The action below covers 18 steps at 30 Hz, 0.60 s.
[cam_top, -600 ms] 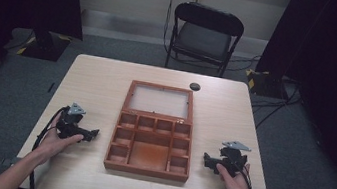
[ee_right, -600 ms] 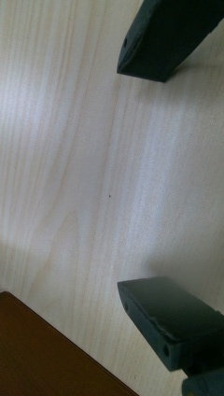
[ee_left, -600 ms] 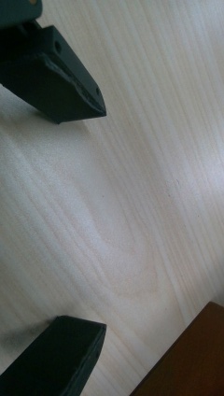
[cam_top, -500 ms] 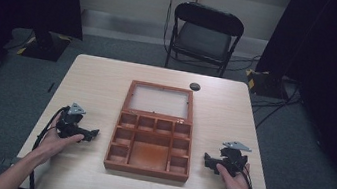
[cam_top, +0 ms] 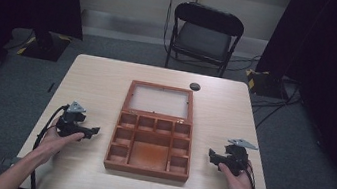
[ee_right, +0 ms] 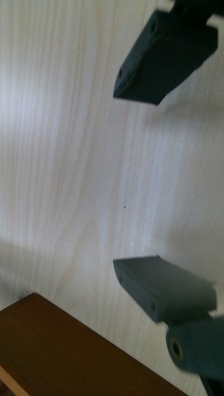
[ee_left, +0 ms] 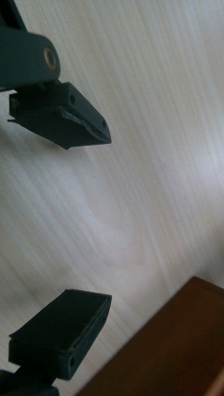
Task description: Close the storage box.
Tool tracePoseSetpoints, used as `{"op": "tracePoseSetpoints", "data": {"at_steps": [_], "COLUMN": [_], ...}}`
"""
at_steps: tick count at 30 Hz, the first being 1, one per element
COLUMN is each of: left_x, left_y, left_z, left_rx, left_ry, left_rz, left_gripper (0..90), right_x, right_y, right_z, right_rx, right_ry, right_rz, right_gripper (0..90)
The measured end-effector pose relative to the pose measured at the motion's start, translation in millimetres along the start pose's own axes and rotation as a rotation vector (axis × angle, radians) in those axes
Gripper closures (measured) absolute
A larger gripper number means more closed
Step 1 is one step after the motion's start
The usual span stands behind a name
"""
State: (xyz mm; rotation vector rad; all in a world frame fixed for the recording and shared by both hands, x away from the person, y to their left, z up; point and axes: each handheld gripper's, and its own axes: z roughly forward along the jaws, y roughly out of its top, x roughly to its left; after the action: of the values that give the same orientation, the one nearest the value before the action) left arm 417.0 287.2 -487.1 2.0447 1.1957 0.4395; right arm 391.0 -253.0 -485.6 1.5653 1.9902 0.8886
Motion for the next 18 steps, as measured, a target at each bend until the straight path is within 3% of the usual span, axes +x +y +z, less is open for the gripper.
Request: {"op": "tracePoseSetpoints", "data": {"at_steps": [4, 11, 12, 13, 16, 18], "left_x": [-1.9, -11.5, -14.4, -15.8, -18.1, -17.8], "left_y": [7.1, 16.6, 23.3, 27.2, 33.3, 38.7], "left_z": [-2.5, -9.4, -10.6, -11.3, -11.4, -8.0], "left_rx": [-0.023, -0.085, -0.072, -0.073, -0.126, -0.091], "left_ry": [-0.008, 0.013, 0.0, -0.009, -0.003, -0.031], "left_rz": [-0.012, -0.014, 0.0, 0.004, -0.015, -0.012], "left_gripper": [20.4, 18.8, 18.8, 18.8, 19.5, 19.5], "right_x": [1.7, 4.7, 8.0, 10.0, 15.5, 17.1], "right_y": [4.0, 14.5, 19.9, 22.3, 30.5, 35.8], "right_z": [-2.1, -9.2, -13.0, -13.7, -14.6, -14.2], "right_rx": [-0.004, -0.009, -0.033, -0.038, -0.025, -0.021], "right_ry": [0.006, 0.057, 0.098, 0.111, 0.124, 0.136], "right_rz": [-0.011, -0.022, -0.022, -0.02, -0.053, -0.049], "right_gripper": [14.5, 14.9, 14.4, 14.4, 14.4, 14.5]}}
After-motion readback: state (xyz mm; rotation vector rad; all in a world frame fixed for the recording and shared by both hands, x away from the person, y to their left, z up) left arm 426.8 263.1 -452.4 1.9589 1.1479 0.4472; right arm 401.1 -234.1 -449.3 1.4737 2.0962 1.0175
